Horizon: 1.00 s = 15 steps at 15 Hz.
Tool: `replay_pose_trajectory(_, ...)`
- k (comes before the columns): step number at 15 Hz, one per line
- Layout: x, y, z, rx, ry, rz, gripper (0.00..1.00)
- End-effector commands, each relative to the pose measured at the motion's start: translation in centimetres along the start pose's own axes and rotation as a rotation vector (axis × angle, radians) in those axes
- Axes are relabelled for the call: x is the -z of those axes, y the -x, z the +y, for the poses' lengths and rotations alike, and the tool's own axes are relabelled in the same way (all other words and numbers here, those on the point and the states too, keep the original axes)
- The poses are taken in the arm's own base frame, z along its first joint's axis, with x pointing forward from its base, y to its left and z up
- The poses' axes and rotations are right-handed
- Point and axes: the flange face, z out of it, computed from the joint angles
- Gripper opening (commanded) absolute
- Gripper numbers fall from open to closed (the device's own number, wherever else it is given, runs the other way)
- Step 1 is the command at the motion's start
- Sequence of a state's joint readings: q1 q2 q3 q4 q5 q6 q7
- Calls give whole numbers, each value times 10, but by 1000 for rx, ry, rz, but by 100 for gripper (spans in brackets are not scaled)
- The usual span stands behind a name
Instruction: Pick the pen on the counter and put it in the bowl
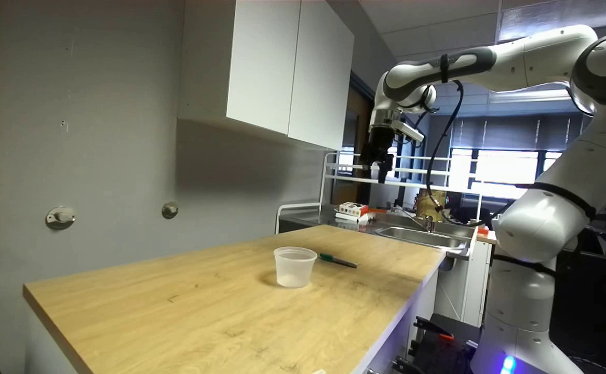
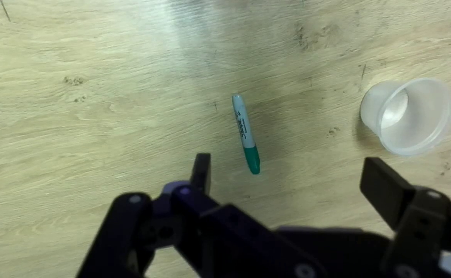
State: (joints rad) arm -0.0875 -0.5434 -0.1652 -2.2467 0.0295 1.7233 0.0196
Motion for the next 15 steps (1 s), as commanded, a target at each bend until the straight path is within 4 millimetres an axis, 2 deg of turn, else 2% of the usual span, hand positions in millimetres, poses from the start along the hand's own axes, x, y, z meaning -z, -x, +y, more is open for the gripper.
replay_pose_trajectory(1, 0, 0, 0, 0, 0, -1, 100)
replay_pose_trajectory(3, -1, -2, 0, 4, 2, -4, 100)
replay_pose_trajectory(6, -18, -17, -5, -9, 25, -34, 100)
replay_pose_trajectory(15, -106, -83, -39, 84, 127, -60, 100)
